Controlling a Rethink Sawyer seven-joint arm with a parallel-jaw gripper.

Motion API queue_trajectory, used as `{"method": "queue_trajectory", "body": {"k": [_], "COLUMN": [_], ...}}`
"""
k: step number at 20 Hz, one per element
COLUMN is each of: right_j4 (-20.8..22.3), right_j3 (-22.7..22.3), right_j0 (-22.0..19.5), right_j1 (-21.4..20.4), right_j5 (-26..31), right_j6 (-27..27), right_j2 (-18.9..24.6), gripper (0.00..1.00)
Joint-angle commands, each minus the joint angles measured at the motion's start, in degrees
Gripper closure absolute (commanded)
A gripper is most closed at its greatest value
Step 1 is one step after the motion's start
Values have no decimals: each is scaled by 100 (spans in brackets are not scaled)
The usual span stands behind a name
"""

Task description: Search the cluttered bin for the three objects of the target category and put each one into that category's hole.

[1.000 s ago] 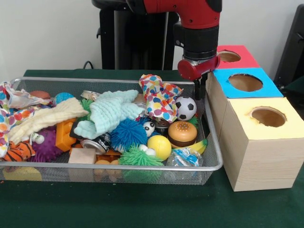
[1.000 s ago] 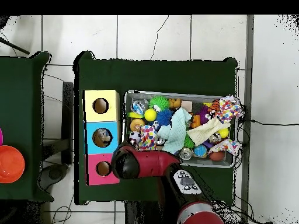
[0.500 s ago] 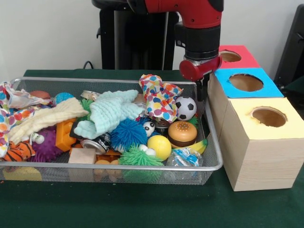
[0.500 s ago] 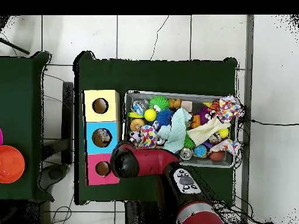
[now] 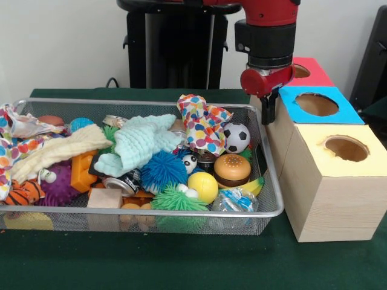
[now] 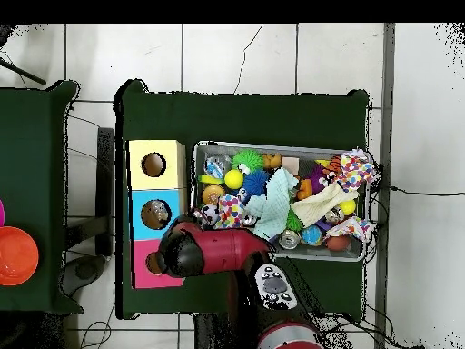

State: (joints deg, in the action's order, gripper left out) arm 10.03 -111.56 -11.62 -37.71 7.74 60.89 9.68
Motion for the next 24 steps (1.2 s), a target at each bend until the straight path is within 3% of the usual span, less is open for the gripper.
{"method": "queue_trajectory", "body": {"k": [1,8,14,20,24], "right_j4": [-445,-479,-315,-306,-218], "right_j3": [390,268,225,283,420], "right_j0": [50,-127,-763,-763,-808], "right_j1": [-214,-374,-631,-671,-447], "right_j5": [593,683,1101,1235,1130], "right_j6": [1244,1111,522,630,606], "right_j2": [207,356,636,633,631], "gripper": [100,100,100,100,100]}}
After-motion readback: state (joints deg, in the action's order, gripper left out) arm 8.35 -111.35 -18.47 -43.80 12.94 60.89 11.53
